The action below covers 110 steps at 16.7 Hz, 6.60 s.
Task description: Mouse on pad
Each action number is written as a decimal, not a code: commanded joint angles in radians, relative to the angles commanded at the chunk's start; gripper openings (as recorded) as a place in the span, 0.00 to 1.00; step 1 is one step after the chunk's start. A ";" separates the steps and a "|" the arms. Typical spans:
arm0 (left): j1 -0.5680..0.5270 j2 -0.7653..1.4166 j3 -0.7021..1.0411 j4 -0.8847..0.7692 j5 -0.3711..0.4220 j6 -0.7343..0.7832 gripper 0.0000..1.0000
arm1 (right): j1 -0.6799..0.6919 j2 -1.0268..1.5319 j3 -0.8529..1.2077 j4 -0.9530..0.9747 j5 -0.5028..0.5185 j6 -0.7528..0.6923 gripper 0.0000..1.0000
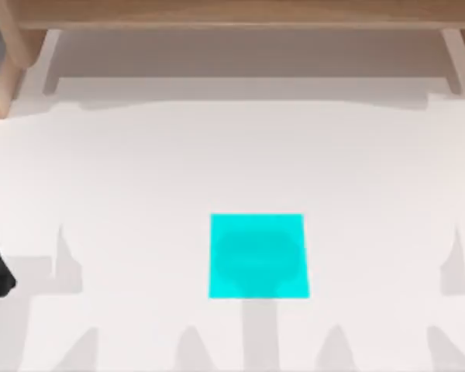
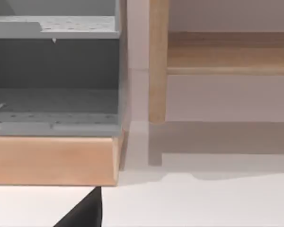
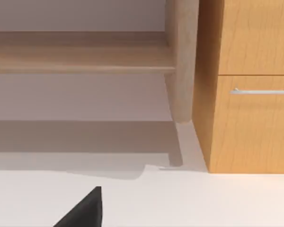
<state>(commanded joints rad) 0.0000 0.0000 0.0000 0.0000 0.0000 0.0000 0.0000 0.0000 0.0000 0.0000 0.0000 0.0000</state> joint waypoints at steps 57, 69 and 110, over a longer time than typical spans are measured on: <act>0.226 1.714 0.737 -0.600 0.003 0.179 0.32 | 0.000 0.000 0.000 0.000 0.000 0.000 1.00; 0.226 1.714 0.737 -0.600 0.003 0.179 0.00 | 0.000 0.000 0.000 0.000 0.000 0.000 1.00; -0.556 2.043 1.667 -1.204 0.021 1.897 0.00 | 0.000 0.000 0.000 0.000 0.000 0.000 1.00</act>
<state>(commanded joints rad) -0.5564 2.0431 1.6666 -1.2043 0.0205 1.8966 0.0000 0.0000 0.0000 0.0000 0.0000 0.0000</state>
